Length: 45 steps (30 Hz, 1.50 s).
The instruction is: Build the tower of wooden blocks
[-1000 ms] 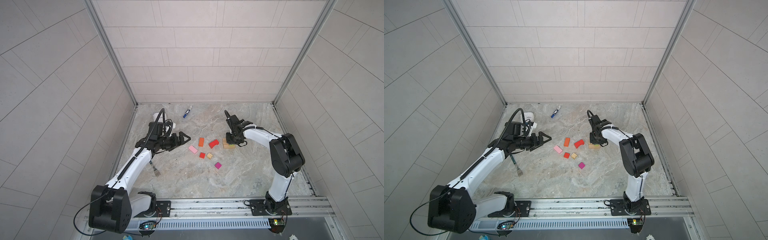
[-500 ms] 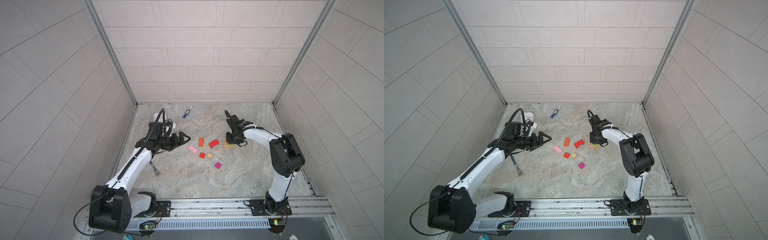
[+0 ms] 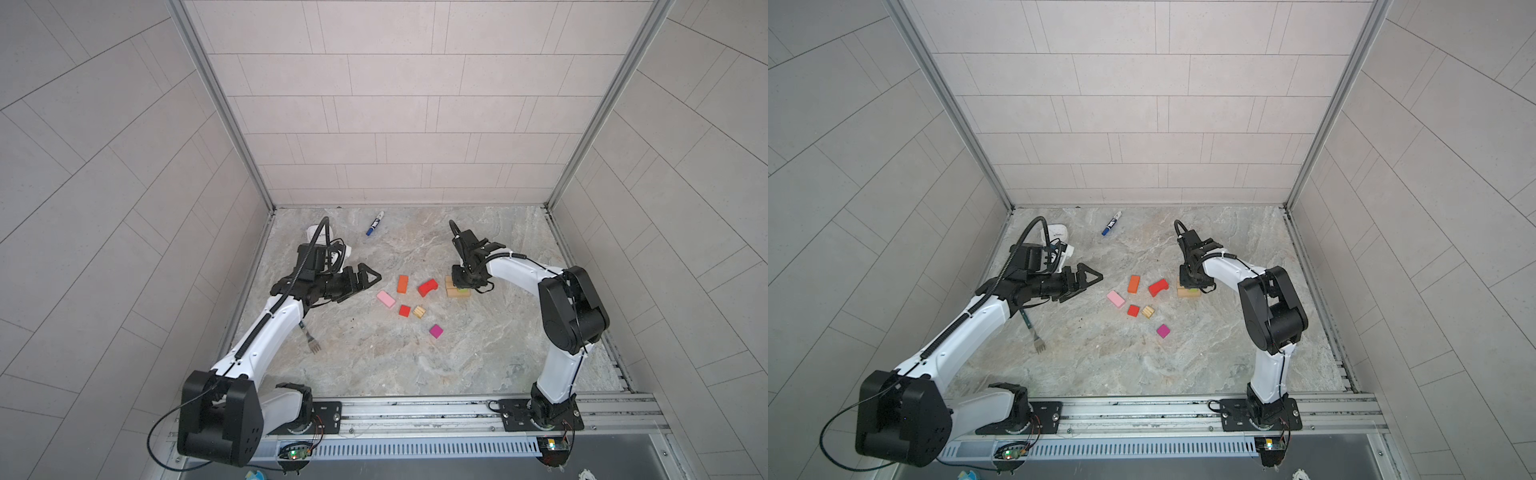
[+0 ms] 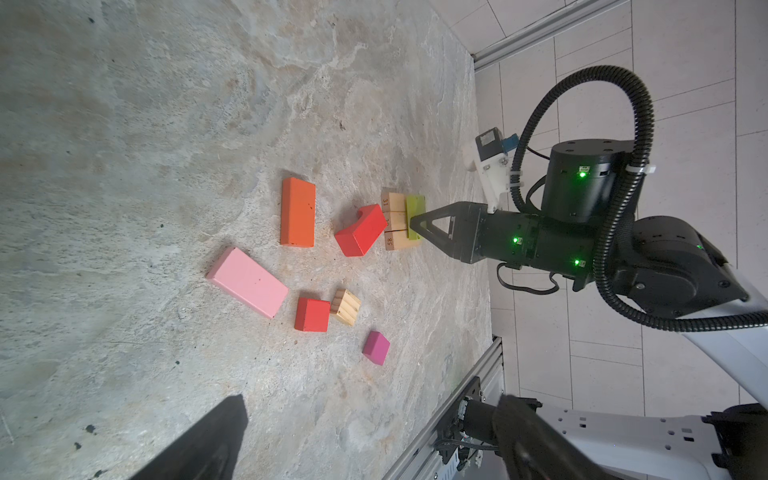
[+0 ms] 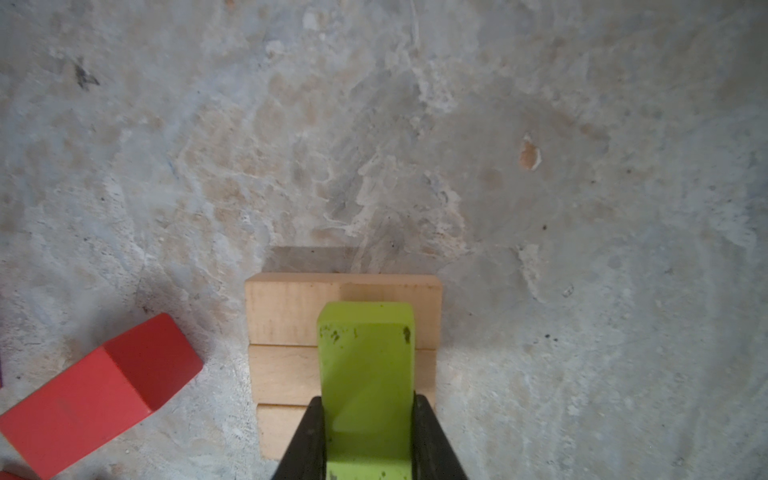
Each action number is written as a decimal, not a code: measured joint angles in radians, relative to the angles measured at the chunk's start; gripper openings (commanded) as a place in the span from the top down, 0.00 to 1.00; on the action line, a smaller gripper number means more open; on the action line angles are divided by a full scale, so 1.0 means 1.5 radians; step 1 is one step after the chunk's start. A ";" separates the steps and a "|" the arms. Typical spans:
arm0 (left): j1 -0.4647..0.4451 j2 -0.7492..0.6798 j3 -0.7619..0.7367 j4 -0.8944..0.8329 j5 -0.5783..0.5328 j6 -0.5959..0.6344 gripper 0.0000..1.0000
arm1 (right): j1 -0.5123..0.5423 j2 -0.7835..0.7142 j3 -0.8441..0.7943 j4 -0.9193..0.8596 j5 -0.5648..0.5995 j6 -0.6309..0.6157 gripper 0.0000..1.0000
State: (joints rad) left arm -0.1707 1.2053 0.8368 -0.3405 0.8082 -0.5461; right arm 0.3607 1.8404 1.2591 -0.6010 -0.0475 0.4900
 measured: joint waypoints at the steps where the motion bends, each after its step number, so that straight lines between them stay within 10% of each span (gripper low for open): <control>1: 0.000 0.000 0.000 0.000 0.000 0.000 0.00 | 0.000 0.000 -0.001 0.000 0.000 0.000 0.84; 45: 0.000 0.000 0.000 0.000 0.000 0.000 0.00 | -0.001 0.000 -0.003 -0.001 0.003 0.001 0.65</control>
State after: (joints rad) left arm -0.1707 1.2053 0.8368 -0.3408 0.8078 -0.5457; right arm 0.3592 1.8404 1.2545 -0.6018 -0.0433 0.4908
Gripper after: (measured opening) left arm 0.998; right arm 0.339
